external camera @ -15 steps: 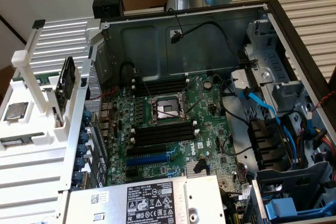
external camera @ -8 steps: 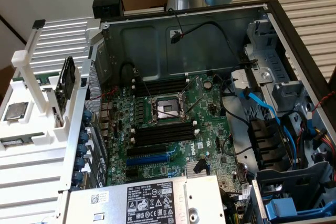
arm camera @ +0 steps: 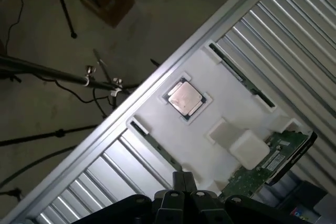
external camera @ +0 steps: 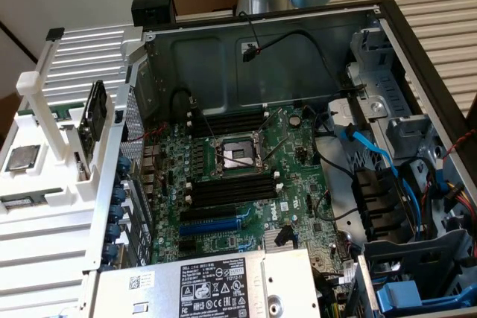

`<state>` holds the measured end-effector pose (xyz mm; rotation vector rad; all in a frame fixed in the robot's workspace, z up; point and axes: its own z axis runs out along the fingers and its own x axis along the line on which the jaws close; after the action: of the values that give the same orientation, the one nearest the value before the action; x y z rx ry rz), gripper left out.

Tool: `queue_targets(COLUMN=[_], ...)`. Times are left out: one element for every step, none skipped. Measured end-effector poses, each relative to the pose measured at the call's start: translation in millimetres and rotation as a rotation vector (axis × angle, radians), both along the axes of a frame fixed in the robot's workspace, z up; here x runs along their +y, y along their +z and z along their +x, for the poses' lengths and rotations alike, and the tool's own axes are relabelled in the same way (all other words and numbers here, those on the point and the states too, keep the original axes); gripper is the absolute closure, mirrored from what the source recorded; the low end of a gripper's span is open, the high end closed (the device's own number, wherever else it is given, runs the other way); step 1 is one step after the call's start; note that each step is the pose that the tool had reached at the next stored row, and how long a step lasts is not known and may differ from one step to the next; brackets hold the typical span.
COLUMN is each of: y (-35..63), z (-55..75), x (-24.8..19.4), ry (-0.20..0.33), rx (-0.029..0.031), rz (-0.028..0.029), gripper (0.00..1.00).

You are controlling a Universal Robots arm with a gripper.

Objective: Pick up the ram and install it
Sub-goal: 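Pick up the ram and move it above insertion slot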

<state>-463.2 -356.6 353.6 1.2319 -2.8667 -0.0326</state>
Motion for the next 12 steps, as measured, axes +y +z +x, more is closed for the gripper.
queue_targets(y=[-0.1,-0.1,-0.1,-0.2,-0.2,-0.3,-0.3,-0.4,-0.4,-0.5,-0.7,-0.7], z=[0.0,0.0,0.0,0.0,0.0,0.0,0.0,0.0,0.0,0.0,0.0,0.0], x=[0.0,0.0,0.0,0.0,0.0,0.0,0.0,0.0,0.0,0.0,0.0,0.0], ry=[0.019,0.037,0.055,0.074,0.092,0.11,0.128,0.147,0.184,0.202,0.257,0.275], rx=[0.0,0.0,0.0001,0.0,0.0,-0.0001,-0.0002,-0.0004,-0.0008,-0.0009,-0.0013,-0.0013], rz=[0.0,0.0,0.0,0.0,0.0,0.0,0.0,0.0,0.0,0.0,0.0,0.0], gripper=[0.9,0.9,0.9,0.9,0.9,0.9,0.9,0.9,0.9,0.9,0.9,0.9])
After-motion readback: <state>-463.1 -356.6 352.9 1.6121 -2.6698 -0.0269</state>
